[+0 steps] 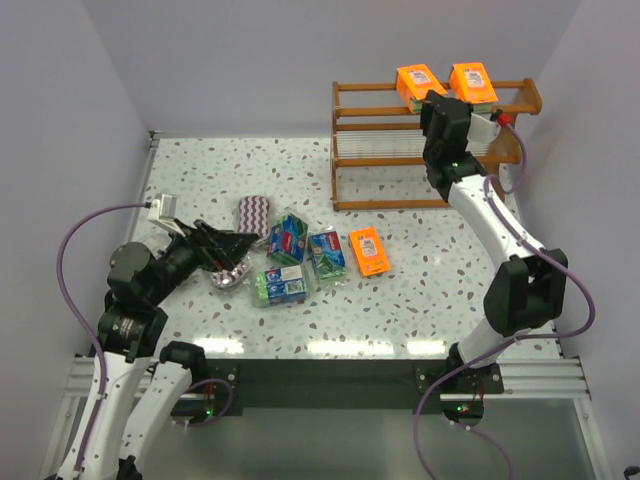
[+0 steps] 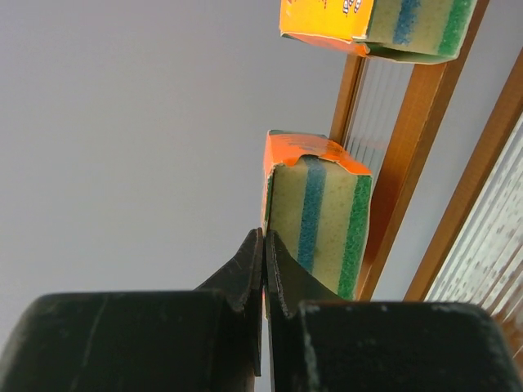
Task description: Place and organize the cleaning sponges onto the shelf
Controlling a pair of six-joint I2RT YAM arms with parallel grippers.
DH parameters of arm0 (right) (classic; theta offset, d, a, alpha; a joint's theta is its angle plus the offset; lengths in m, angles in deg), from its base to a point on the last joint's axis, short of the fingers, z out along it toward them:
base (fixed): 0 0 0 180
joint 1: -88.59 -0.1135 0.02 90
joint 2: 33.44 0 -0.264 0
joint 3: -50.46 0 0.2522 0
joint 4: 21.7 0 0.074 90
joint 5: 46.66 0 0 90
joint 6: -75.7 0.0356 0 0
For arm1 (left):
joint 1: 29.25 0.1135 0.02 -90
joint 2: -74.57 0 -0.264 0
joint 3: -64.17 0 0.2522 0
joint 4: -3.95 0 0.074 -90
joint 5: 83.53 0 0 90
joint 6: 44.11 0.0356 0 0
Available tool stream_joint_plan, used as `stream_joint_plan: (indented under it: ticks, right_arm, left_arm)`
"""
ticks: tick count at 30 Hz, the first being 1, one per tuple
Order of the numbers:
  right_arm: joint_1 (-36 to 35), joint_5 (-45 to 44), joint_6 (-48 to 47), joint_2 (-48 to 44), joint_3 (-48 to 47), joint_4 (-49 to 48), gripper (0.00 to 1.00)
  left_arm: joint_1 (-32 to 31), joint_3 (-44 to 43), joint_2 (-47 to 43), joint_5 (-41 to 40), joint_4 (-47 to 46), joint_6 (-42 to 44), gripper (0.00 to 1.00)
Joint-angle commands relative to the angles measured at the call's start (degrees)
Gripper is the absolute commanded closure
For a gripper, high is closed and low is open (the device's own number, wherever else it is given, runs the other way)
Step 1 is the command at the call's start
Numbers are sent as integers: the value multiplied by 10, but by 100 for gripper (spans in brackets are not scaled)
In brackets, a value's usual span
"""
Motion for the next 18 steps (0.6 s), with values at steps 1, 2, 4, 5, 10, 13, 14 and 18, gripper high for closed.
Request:
stream_joint_plan:
  ticks: [1,2,4,5,10,13,14,18]
  right_arm:
    - [-11,-50,8,-7,9,-24,100]
    - [-12,-53,8,-8,11,-24,100]
    - [-14,-51,12,-7,15,-24,100]
    - [-13,-52,15,-7,16,-24,100]
    - [-14,-55,21,-7,13,-10,100]
    - [-13,-54,24,-7,12,-13,100]
    - [-13,-54,24,-5,12,-13,100]
    - [-13,-50,31,-2,17,-16,100]
  left_arm:
    - [-2,-22,4,0,5,10,0]
    - [-2,-21,3,-1,5,10,0]
    - [-2,-21,4,-1,6,10,0]
    - [-2,-21,4,0,7,11,0]
    - [-1,-22,3,-1,6,9,0]
    - [-1,-22,1,-1,7,8,0]
    - [-1,-23,1,-1,7,8,0]
    - [-1,-23,1,-1,8,6,0]
